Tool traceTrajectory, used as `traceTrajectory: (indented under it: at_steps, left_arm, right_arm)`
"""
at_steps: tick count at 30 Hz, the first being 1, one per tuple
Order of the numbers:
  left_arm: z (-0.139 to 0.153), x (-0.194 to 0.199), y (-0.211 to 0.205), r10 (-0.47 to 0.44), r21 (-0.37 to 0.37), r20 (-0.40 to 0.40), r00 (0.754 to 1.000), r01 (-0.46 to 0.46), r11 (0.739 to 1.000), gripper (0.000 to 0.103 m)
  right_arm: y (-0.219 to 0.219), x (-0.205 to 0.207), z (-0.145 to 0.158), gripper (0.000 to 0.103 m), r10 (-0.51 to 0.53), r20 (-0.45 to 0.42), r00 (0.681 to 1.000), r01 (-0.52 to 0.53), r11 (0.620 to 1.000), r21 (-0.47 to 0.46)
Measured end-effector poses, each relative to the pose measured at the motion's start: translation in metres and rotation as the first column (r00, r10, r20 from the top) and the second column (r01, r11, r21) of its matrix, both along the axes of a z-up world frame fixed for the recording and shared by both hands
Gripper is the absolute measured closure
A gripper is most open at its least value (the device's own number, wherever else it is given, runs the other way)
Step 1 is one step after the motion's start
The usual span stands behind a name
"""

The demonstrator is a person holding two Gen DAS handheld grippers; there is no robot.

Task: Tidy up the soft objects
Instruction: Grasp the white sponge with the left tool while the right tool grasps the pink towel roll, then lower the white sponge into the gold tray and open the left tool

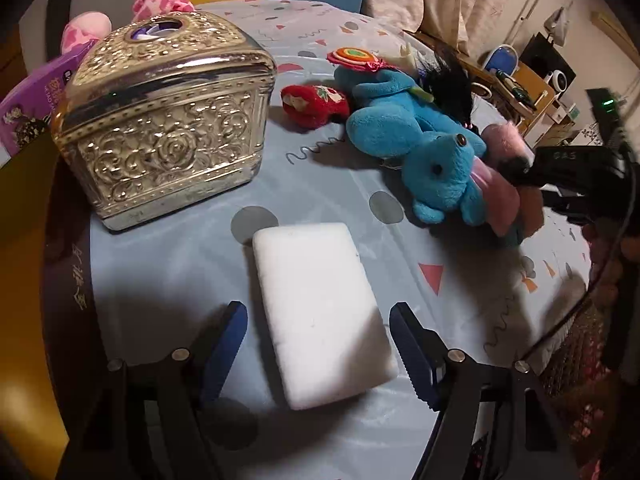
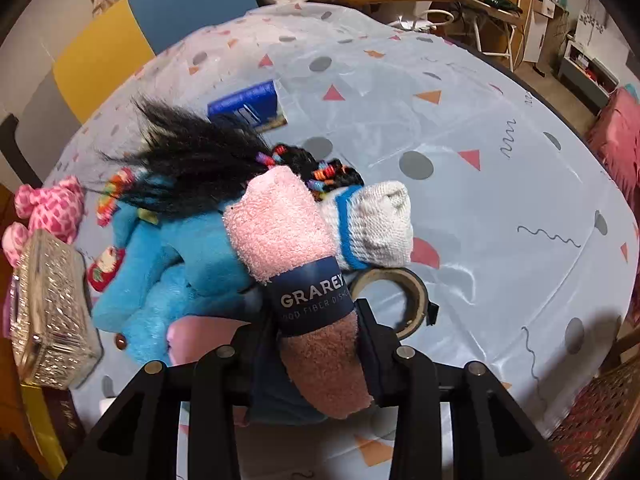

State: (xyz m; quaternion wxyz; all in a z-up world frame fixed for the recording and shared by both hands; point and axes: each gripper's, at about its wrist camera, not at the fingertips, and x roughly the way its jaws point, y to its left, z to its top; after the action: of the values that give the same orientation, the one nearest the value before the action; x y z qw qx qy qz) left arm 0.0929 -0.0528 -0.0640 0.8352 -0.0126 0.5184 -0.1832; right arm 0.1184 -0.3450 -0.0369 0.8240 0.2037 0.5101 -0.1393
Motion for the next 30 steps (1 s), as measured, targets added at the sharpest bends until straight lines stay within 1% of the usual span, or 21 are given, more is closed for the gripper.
traceTrajectory:
  at_steps: [2,3,4,5,6,9,11,14,16,18,19,20,22,23,24,25,26,28,30]
  left_arm:
    - [-0.002,0.001,-0.006,-0.005,0.024,-0.007,1.000,0.006,1.000,0.029]
    - [-0.005,0.002,-0.010,-0.010,0.048,-0.008,1.000,0.011,0.999,0.031]
    - [-0.006,0.002,-0.014,-0.017,0.075,0.009,1.000,0.016,0.997,0.035]
    - [-0.006,0.001,-0.016,-0.019,0.090,0.020,1.000,0.018,0.996,0.040]
    - [-0.007,0.000,-0.017,-0.023,0.104,0.036,0.999,0.019,0.994,0.041]
    - [-0.007,-0.004,-0.016,-0.030,0.105,0.066,0.997,0.022,0.994,0.046]
    - [-0.006,-0.006,-0.016,-0.035,0.112,0.081,0.996,0.026,0.993,0.046]
    - [0.004,-0.010,-0.010,-0.023,0.072,0.105,0.994,0.015,0.997,0.046]
    - [0.020,-0.015,-0.002,-0.012,0.035,0.130,0.991,0.008,0.999,0.046]
    - [0.045,-0.022,0.013,0.009,-0.024,0.167,0.986,-0.005,1.000,0.046]
    - [0.054,-0.024,0.017,0.017,-0.036,0.182,0.983,-0.011,0.999,0.046]
    - [0.069,-0.028,0.030,0.037,-0.055,0.205,0.978,-0.026,0.998,0.045]
    - [0.088,-0.031,0.049,0.077,-0.087,0.226,0.971,-0.059,0.995,0.045]
    - [0.099,-0.031,0.068,0.117,-0.105,0.240,0.964,-0.094,0.990,0.045]
    - [0.103,-0.031,0.080,0.145,-0.106,0.245,0.959,-0.122,0.987,0.045]
    - [0.107,-0.027,0.098,0.189,-0.101,0.244,0.951,-0.169,0.981,0.045]
    - [0.107,-0.026,0.108,0.215,-0.099,0.240,0.947,-0.197,0.975,0.045]
    - [0.101,-0.012,0.142,0.301,-0.075,0.218,0.928,-0.292,0.954,0.045]
    - [0.091,-0.001,0.164,0.346,-0.068,0.180,0.921,-0.339,0.938,0.045]
  right_arm:
    - [0.004,-0.001,0.006,0.065,0.004,0.027,1.000,-0.003,1.000,-0.022]
    - [0.005,-0.001,0.008,0.065,0.007,0.038,0.999,-0.006,0.999,-0.031]
    - [0.007,-0.004,0.011,0.065,0.010,0.054,0.999,-0.007,0.999,-0.046]
    - [0.008,-0.003,0.016,0.065,0.008,0.062,0.998,-0.005,0.998,-0.055]
    - [0.008,-0.005,0.017,0.065,0.006,0.073,0.997,-0.002,0.998,-0.063]
    - [0.007,-0.007,0.021,0.065,0.011,0.109,0.994,-0.005,0.999,-0.051]
    - [0.006,-0.007,0.024,0.065,0.014,0.125,0.992,-0.008,0.999,-0.050]
    - [0.005,-0.011,0.030,0.065,0.015,0.172,0.985,-0.010,0.999,-0.034]
    - [0.005,-0.009,0.031,0.065,0.020,0.203,0.979,-0.018,1.000,-0.011]
    - [0.007,-0.008,0.033,0.065,0.035,0.228,0.973,-0.040,0.999,0.016]
    - [0.008,-0.007,0.034,0.065,0.050,0.242,0.969,-0.059,0.998,0.029]
    - [0.010,-0.007,0.035,0.065,0.059,0.248,0.967,-0.069,0.997,0.032]
    - [0.014,-0.007,0.037,0.065,0.079,0.260,0.962,-0.090,0.995,0.031]
    - [0.015,-0.007,0.038,0.065,0.088,0.267,0.960,-0.100,0.995,0.032]
    - [0.016,-0.006,0.039,0.065,0.095,0.274,0.957,-0.109,0.993,0.034]
    - [0.016,-0.006,0.039,0.065,0.099,0.278,0.955,-0.113,0.993,0.034]
    - [0.017,-0.007,0.040,0.065,0.102,0.282,0.954,-0.115,0.993,0.032]
    - [0.018,-0.007,0.041,0.065,0.106,0.290,0.951,-0.120,0.992,0.032]
    - [0.018,-0.008,0.041,0.065,0.107,0.290,0.951,-0.121,0.992,0.029]
